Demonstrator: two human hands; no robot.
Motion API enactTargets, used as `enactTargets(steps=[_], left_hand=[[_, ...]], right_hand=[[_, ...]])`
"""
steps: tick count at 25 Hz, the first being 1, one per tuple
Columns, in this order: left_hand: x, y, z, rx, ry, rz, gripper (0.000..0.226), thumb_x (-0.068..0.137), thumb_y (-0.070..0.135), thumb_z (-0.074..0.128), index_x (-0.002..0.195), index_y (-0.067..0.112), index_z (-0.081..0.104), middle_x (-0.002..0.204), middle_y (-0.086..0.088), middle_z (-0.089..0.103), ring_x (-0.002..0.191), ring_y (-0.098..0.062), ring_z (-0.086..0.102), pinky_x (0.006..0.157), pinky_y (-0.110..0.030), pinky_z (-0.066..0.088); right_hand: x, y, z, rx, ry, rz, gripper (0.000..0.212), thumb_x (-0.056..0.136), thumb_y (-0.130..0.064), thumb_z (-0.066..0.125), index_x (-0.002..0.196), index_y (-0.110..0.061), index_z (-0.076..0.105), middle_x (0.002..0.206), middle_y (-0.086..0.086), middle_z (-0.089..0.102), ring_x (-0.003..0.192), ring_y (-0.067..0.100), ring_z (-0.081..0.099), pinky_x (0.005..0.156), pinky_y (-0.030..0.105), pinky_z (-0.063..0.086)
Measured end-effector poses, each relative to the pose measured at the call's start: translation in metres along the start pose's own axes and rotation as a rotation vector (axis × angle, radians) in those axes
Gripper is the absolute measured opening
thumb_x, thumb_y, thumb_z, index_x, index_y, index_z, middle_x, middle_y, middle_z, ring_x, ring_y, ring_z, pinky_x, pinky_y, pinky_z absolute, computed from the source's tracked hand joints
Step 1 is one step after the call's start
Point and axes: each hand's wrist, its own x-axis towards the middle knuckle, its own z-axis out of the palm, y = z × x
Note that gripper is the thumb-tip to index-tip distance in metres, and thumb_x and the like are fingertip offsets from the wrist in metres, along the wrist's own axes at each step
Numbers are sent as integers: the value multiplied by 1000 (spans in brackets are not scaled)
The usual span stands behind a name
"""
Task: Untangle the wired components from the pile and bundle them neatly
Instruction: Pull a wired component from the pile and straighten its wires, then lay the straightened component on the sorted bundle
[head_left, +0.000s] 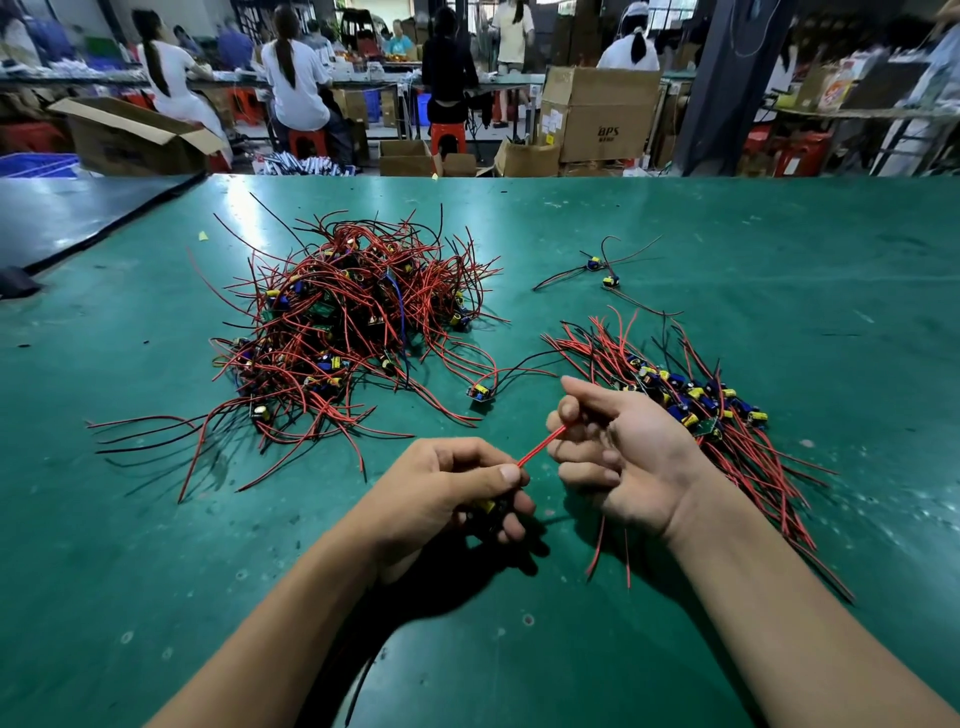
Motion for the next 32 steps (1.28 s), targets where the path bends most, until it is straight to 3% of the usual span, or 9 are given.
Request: enactTargets(steps=[5, 9, 16, 19, 22, 24, 27, 29, 32], left_hand=[[8, 0, 2, -99, 172, -5, 27, 95, 20, 55, 100, -6, 62, 85, -21, 71, 66, -27, 70, 64, -33, 60], [12, 3, 0, -266, 238, -59, 50, 99, 42, 44, 111, -5, 58, 93, -22, 73, 76, -31, 73, 70, -39, 61], [14, 5, -4, -350, 234, -85, 68, 97, 57, 31, 120, -3, 53, 104, -24, 71, 87, -34, 73, 76, -42, 60], [14, 5, -5, -433, 196, -39, 72, 93, 63, 32, 130, 4, 49, 116, -22, 67, 97, -33, 70, 88, -47, 53], [12, 4, -2, -461, 104, -27, 76, 89, 69, 31, 139, 13, 43, 126, -12, 65, 93, -22, 71, 77, -34, 59], [13, 2, 0, -405, 87, -28, 76, 90, 70, 28, 142, 16, 42, 130, -6, 64, 98, -16, 69, 85, -30, 53], [18, -2, 4, -303, 172, 10, 69, 95, 60, 26, 137, 11, 49, 130, -13, 62, 118, -23, 61, 106, -38, 42], [20, -5, 7, -223, 239, 60, 64, 99, 52, 27, 124, 3, 59, 120, -20, 66, 113, -30, 63, 102, -43, 48], [22, -6, 5, -192, 336, 118, 58, 101, 45, 31, 102, -3, 64, 90, -20, 70, 82, -28, 68, 72, -35, 59]], right_hand=[[7, 7, 3, -106, 142, -119, 60, 92, -60, 55, 107, -3, 66, 61, -3, 40, 38, 4, 26, 31, 15, 23], [9, 10, 2, -163, 196, -158, 66, 87, -65, 57, 112, -4, 65, 60, -4, 44, 39, 5, 29, 33, 17, 25], [15, 17, 0, -209, 225, -289, 46, 93, -47, 63, 110, -5, 65, 67, -1, 45, 43, 7, 36, 38, 20, 32], [10, 28, 3, -612, 223, -492, 27, 89, -37, 72, 103, -15, 67, 78, -1, 57, 49, 5, 50, 46, 19, 41], [10, 47, 6, -1205, 260, -746, 28, 80, -27, 81, 104, -24, 67, 100, -5, 61, 82, -2, 60, 74, 9, 45], [13, 52, 7, -1302, 276, -816, 27, 80, -20, 80, 105, -19, 70, 103, -1, 61, 94, 8, 60, 89, 18, 46], [15, 40, 0, -1281, 436, -919, 20, 86, -14, 75, 105, -14, 73, 103, 1, 64, 94, 13, 61, 94, 25, 46], [15, 26, -10, -1313, 595, -919, 22, 89, -16, 71, 111, -14, 73, 107, 2, 62, 101, 17, 60, 99, 28, 43], [13, 20, -20, -1551, 786, -782, 27, 92, -29, 67, 118, -23, 69, 117, 0, 58, 116, 23, 50, 99, 38, 34]])
